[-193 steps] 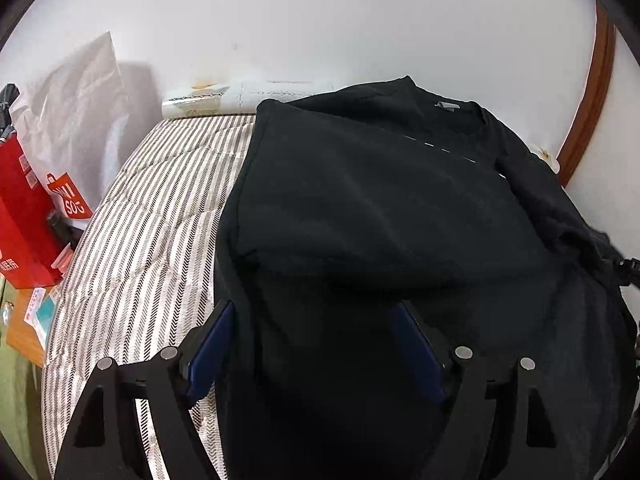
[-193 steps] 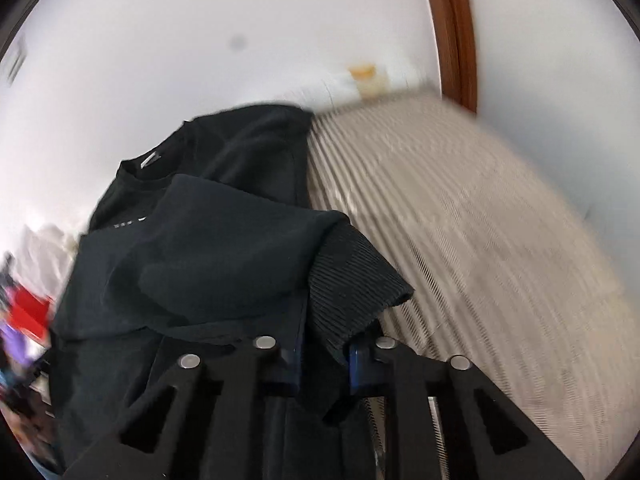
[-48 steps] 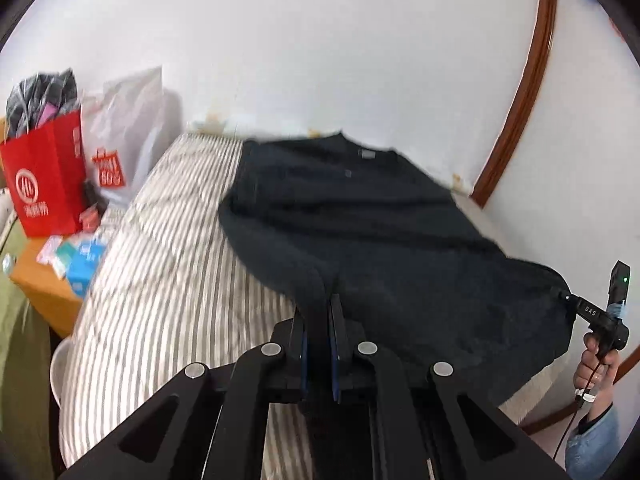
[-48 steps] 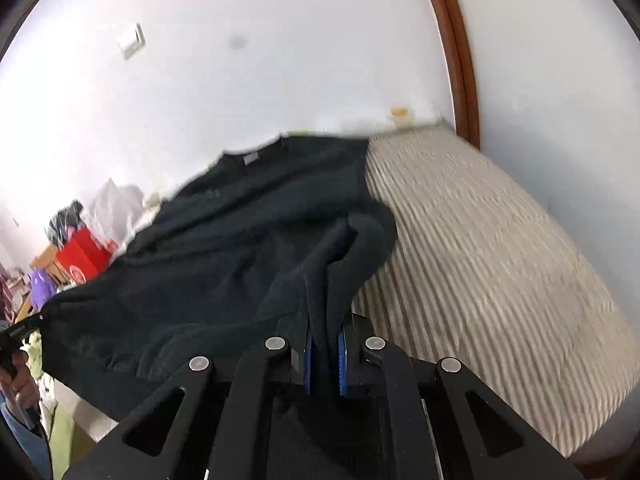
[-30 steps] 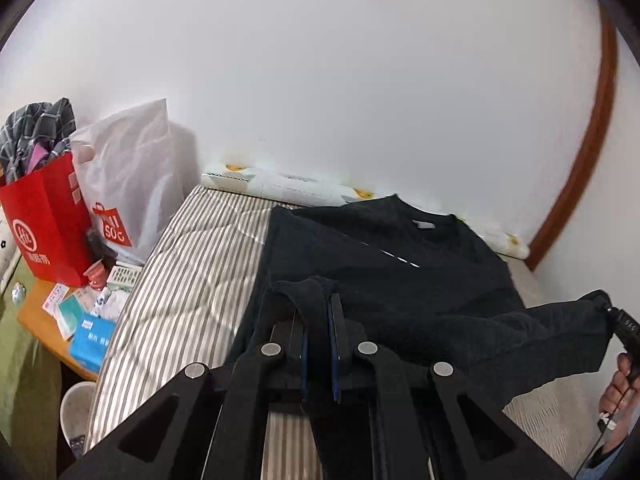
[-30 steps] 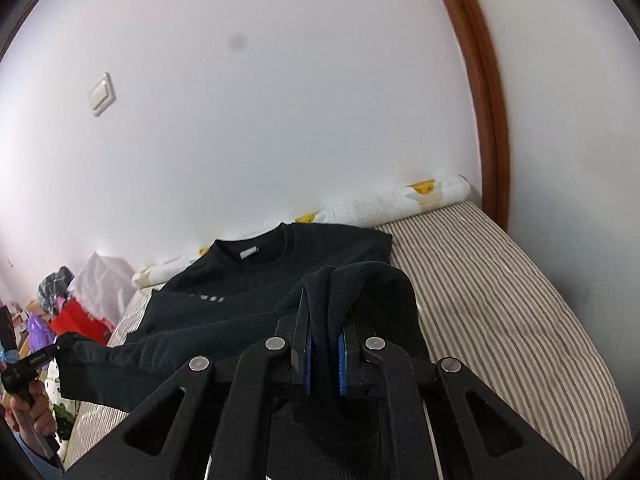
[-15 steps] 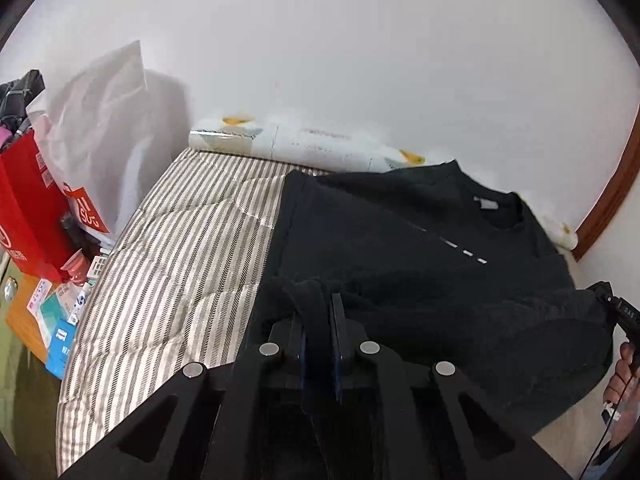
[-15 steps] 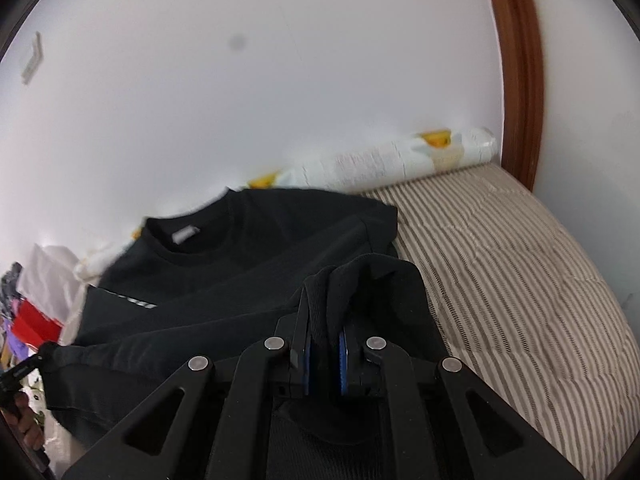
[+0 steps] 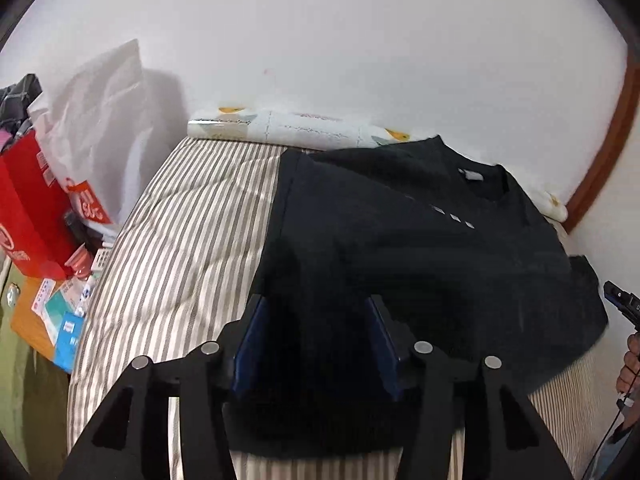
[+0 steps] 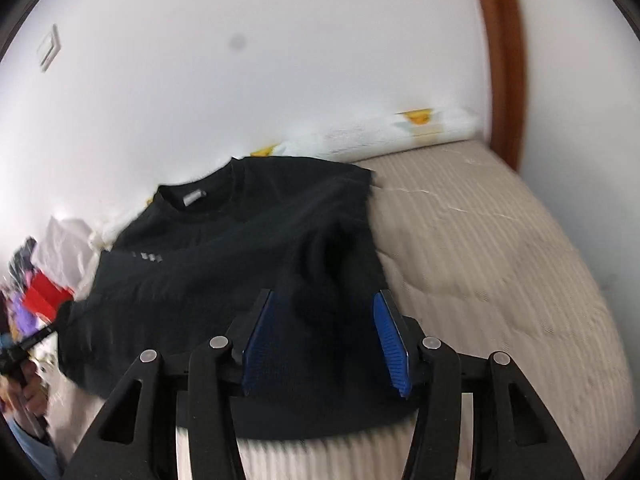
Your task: Fold small clothes
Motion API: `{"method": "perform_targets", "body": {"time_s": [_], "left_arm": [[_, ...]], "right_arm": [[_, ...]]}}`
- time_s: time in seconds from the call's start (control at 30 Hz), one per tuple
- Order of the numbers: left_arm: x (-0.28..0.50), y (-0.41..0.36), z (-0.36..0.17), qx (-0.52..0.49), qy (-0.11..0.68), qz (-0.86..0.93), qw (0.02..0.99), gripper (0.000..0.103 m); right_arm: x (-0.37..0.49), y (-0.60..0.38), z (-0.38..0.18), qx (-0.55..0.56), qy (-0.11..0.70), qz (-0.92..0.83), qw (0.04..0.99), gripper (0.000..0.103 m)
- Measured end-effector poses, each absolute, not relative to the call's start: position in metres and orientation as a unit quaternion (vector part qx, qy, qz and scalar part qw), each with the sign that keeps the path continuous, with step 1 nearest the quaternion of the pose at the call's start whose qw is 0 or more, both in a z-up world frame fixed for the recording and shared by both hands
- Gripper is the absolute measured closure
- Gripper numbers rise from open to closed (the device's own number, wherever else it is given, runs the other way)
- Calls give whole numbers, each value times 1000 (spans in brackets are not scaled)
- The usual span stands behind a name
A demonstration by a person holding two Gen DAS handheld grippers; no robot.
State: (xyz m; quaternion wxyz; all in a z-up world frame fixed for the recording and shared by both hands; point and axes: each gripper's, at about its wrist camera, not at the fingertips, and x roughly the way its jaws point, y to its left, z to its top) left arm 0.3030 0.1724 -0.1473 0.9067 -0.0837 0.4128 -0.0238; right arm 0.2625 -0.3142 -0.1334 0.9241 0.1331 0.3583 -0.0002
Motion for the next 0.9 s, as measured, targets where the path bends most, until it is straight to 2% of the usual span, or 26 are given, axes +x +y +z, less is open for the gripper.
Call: {"method": "perform_targets", "body": {"time_s": [0.1,0.3,0.53,0.77,0.83,0.9], "left_arm": [[270,181,-154,-97,417,-30,903,49],[223,193,-186,-140,439,-42,886,43],[241,206,-197,-201,441,-43,874,42],[262,182,-200,-157,430,-18,889,42],[266,175,-199,-138,429,-4,893,43],[268,173,-198,-130,430,3,893,61]], "right_arm": [[231,-321,-140,117,371,-20,921,52],[196,-329,-186,168,406,-13,898,52],[211,-333,-205,286,383,11,878,46],[235,-316,-205,270,372,-12,888,46],[240,-314,-206,276,371,-8,887,58],[245,-313,-206,282,372,-1,884,70]]}}
